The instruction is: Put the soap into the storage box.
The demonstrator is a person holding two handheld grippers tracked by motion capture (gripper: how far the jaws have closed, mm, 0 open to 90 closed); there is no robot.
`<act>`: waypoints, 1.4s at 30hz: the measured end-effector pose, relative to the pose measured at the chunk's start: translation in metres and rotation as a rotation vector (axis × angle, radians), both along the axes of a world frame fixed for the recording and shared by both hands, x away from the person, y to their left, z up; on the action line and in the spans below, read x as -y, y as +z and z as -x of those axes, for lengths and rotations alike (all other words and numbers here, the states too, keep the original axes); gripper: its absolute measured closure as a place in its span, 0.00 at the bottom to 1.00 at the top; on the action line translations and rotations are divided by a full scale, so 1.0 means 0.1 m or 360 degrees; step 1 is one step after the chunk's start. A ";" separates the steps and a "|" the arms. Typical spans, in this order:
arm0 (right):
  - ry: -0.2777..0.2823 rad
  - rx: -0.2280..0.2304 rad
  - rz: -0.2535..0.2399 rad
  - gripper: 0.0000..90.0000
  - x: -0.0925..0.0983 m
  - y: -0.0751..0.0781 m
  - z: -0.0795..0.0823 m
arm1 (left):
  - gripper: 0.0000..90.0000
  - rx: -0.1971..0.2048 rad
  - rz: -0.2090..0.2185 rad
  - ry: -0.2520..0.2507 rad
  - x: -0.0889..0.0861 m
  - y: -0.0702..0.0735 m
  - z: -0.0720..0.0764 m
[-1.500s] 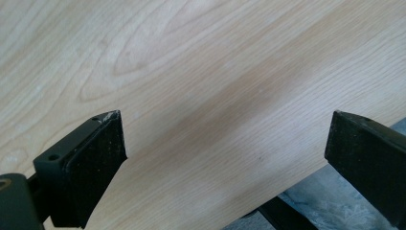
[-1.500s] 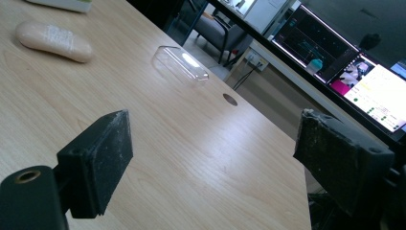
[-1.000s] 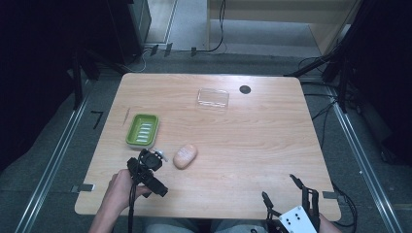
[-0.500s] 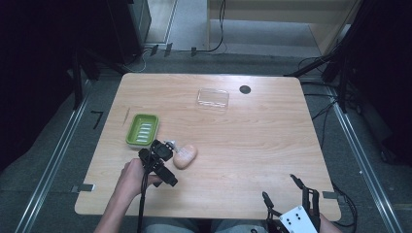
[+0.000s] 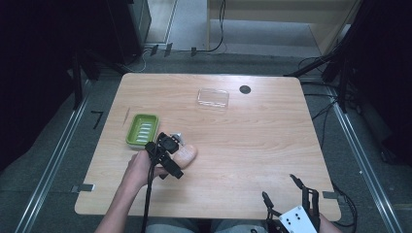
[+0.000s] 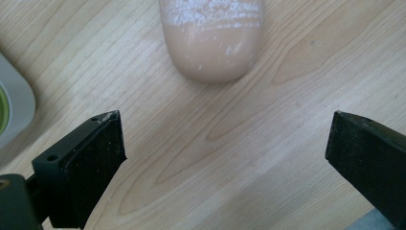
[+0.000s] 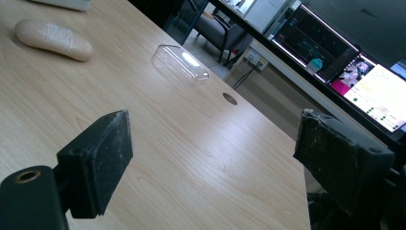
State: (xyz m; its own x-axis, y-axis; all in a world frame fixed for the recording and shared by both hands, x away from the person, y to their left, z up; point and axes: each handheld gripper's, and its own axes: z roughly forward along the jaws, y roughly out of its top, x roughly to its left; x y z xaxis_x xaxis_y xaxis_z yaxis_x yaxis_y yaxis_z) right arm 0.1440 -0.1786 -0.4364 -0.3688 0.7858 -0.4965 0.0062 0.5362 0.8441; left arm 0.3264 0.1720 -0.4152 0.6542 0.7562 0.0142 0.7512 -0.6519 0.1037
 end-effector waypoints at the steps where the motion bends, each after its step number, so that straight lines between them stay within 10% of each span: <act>1: -0.0001 0.0000 0.0001 0.15 0.00 0.00 0.00 | 0.00 -0.0002 -0.0001 -0.0002 0.02 0.00 -0.01; 20: -0.0005 0.0000 -0.0003 0.15 0.01 0.00 0.00 | 0.00 -0.0035 0.0009 -0.0050 0.33 -0.02 -0.28; 42: -0.0004 0.0001 -0.0006 0.15 0.01 0.00 0.00 | 0.00 -0.0127 -0.0059 0.0020 0.40 -0.36 -0.53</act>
